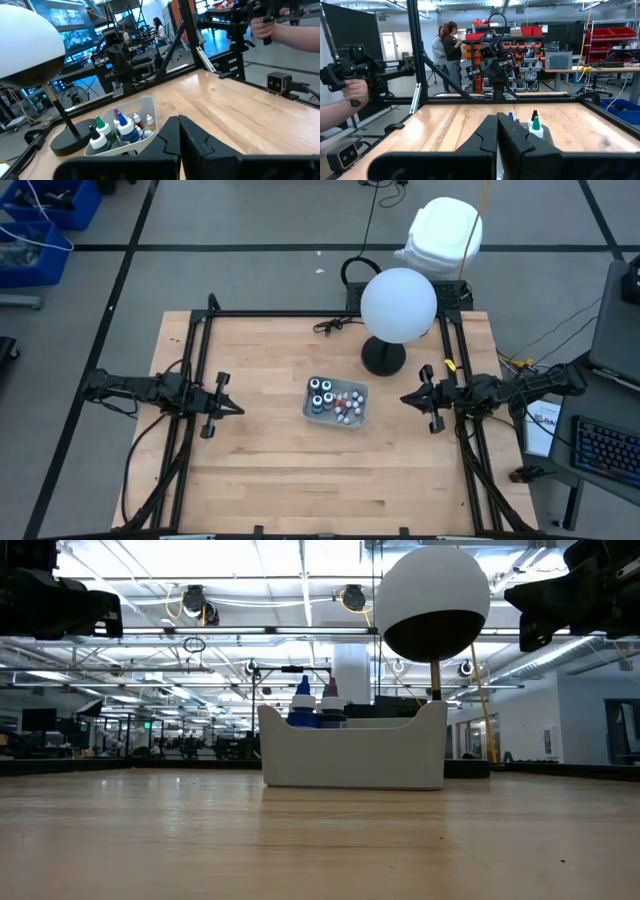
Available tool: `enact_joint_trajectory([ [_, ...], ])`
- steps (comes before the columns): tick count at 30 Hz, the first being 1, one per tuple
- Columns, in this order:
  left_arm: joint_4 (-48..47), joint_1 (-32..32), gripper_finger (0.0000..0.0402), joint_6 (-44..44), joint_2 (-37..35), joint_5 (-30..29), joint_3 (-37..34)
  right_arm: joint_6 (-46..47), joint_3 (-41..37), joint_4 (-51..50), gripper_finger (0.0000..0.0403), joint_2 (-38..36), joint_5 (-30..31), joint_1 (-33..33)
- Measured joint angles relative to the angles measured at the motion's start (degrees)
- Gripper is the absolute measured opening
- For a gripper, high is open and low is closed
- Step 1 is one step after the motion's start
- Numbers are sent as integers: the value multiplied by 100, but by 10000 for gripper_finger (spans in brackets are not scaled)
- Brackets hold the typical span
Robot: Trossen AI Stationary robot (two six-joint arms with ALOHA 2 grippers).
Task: Pick & Place food coloring
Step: Return to Home Position
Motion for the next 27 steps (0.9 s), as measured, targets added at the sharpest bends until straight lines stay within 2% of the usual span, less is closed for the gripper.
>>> enact_joint_trajectory([
  [9, -33, 0, 3, -293, 0, -192, 2, 5, 0, -237, 0, 0, -22, 0],
  [18, -28, 0, 8, -449, 0, -118, 2, 29, 0, 244, 0, 0, -23, 0],
  [27, -28, 0, 18, -624, 0, -141, 2, 49, 0, 85, 0, 0, -13, 0],
])
